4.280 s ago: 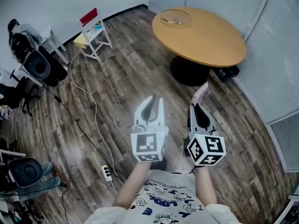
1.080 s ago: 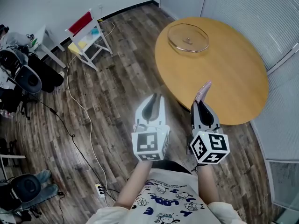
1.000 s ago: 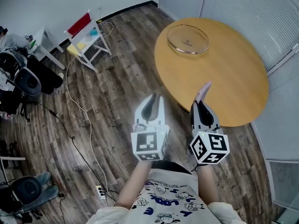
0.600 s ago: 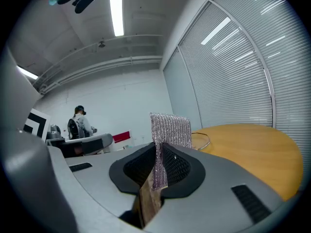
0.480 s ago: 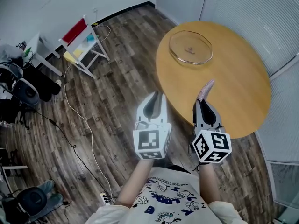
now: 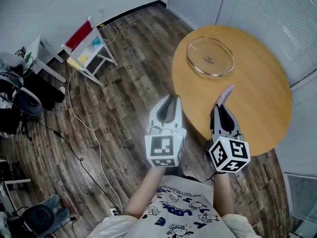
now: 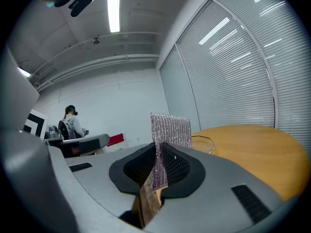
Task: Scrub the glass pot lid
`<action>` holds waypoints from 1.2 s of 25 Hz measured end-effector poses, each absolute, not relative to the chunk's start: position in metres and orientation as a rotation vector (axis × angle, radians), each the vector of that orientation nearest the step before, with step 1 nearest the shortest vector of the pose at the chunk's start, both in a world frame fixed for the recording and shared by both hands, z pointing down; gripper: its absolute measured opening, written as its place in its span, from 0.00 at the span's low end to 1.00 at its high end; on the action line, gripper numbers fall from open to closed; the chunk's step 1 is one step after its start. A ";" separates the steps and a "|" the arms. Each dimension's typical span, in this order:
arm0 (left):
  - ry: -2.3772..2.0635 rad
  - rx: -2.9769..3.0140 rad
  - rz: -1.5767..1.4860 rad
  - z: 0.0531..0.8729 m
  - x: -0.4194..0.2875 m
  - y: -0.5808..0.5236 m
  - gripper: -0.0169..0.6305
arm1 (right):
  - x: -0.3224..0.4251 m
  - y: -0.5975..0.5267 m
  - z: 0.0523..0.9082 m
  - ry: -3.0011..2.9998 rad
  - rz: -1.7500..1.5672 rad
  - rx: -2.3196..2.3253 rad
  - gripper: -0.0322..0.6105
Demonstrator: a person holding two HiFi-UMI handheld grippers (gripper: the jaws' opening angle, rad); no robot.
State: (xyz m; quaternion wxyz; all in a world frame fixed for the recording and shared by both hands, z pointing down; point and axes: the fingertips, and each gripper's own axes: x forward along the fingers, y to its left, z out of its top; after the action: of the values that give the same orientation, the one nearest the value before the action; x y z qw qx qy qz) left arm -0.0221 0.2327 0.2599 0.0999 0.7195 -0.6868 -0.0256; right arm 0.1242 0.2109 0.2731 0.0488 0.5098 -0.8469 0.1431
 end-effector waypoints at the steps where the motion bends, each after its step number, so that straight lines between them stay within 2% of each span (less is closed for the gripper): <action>1: -2.028 2.129 -0.078 0.260 -0.025 0.229 0.12 | 0.122 0.207 0.273 -2.579 0.434 1.556 0.14; 22: -1.967 2.141 -0.084 0.268 -0.033 0.185 0.12 | 0.116 0.175 0.277 -2.537 0.462 1.607 0.14; 30: -1.974 2.118 -0.075 0.273 -0.029 0.145 0.12 | 0.117 0.128 0.286 -2.549 0.491 1.560 0.14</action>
State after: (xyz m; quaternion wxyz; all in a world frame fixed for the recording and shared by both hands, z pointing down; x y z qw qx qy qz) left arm -0.0294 0.1447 0.2730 0.1225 0.7257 -0.6766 -0.0256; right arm 0.1172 0.1282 0.2859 0.0567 0.5143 -0.8403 0.1620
